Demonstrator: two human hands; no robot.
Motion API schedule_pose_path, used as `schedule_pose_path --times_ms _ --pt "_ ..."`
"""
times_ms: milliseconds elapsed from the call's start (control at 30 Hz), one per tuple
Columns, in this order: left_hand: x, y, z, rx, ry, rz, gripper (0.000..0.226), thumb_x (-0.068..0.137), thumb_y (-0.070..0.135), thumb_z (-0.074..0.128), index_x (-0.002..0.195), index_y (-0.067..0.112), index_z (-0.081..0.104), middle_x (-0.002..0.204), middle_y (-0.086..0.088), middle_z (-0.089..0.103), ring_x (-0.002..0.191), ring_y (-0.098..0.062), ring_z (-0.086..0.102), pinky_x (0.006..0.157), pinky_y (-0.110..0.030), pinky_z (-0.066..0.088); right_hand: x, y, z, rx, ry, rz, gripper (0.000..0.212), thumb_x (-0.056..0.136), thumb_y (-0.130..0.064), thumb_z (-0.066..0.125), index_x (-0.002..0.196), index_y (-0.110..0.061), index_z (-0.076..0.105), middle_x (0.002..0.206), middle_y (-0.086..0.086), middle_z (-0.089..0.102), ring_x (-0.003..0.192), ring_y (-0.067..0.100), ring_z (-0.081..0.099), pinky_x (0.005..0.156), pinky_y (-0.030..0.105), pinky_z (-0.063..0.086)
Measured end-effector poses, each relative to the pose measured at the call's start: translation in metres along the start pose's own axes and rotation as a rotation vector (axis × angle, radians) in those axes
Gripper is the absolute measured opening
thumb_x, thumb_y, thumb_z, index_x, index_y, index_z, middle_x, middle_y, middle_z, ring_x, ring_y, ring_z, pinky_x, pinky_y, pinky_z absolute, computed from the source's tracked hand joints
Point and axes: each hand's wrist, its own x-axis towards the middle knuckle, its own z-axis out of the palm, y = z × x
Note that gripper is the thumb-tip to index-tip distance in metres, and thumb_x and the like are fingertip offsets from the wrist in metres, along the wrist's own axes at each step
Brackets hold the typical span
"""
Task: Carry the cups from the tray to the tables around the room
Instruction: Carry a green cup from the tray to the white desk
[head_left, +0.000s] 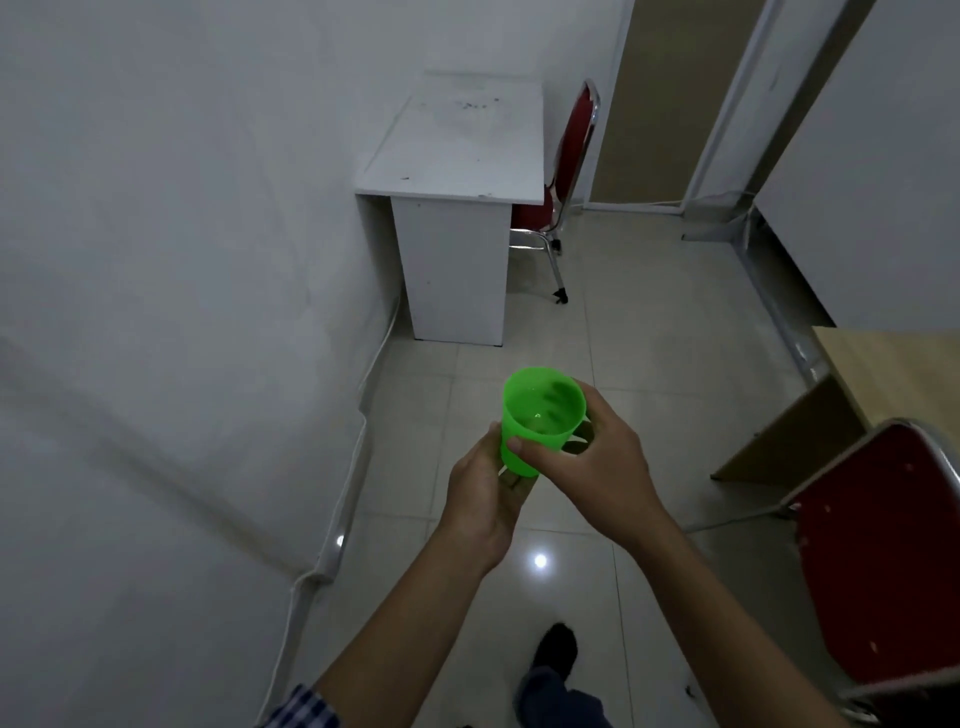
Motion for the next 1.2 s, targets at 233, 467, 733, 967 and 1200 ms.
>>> schedule_pose_path --times_ms 233,467,733,967,1200 --pt "0.122 0.038 0.048 -0.006 0.037 0.056 0.028 0.099 0.024 0.055 0.096 0.011 0.08 0.11 -0.017 0.075 0.101 -0.027 0.072 0.076 -0.032 0.061 0.139 0.025 -0.01 0.014 -0.046 -0.034 0.066 0.068 -0.046 0.089 0.127 -0.044 0.06 0.117 -0.024 0.068 0.106 0.001 0.066 0.085 0.03 0.06" --pt "0.236 0.085 0.119 0.001 0.061 0.113 0.029 0.1 0.025 0.053 0.103 0.011 0.078 0.115 -0.018 0.073 0.109 -0.029 0.069 0.081 -0.033 0.06 0.283 0.044 -0.044 0.05 -0.091 -0.047 0.064 0.066 -0.051 0.087 0.124 -0.049 0.059 0.117 -0.025 0.068 0.107 0.0 0.066 0.084 0.028 0.059" --pt "0.36 0.128 0.181 -0.029 0.072 0.083 0.026 0.095 0.021 0.058 0.095 0.01 0.08 0.109 -0.017 0.075 0.103 -0.026 0.072 0.08 -0.033 0.061 0.427 0.074 -0.066 0.047 -0.118 -0.037 0.065 0.065 -0.05 0.087 0.124 -0.044 0.061 0.114 -0.025 0.069 0.106 0.0 0.066 0.082 0.025 0.059" --pt "0.496 0.17 0.214 -0.045 0.084 0.05 0.024 0.092 0.023 0.06 0.091 0.013 0.082 0.106 -0.013 0.077 0.097 -0.021 0.074 0.076 -0.032 0.061 0.565 0.118 -0.062 0.016 -0.108 -0.012 0.059 0.067 -0.049 0.088 0.118 -0.055 0.059 0.115 -0.025 0.069 0.105 -0.001 0.066 0.079 0.021 0.058" --pt "0.61 0.229 0.253 -0.013 0.076 0.025 0.027 0.098 0.019 0.053 0.109 0.005 0.074 0.115 -0.019 0.073 0.106 -0.029 0.067 0.091 -0.041 0.055 0.694 0.131 -0.058 0.01 -0.07 -0.011 0.058 0.066 -0.05 0.088 0.115 -0.06 0.058 0.114 -0.029 0.068 0.104 -0.003 0.066 0.079 0.017 0.056"
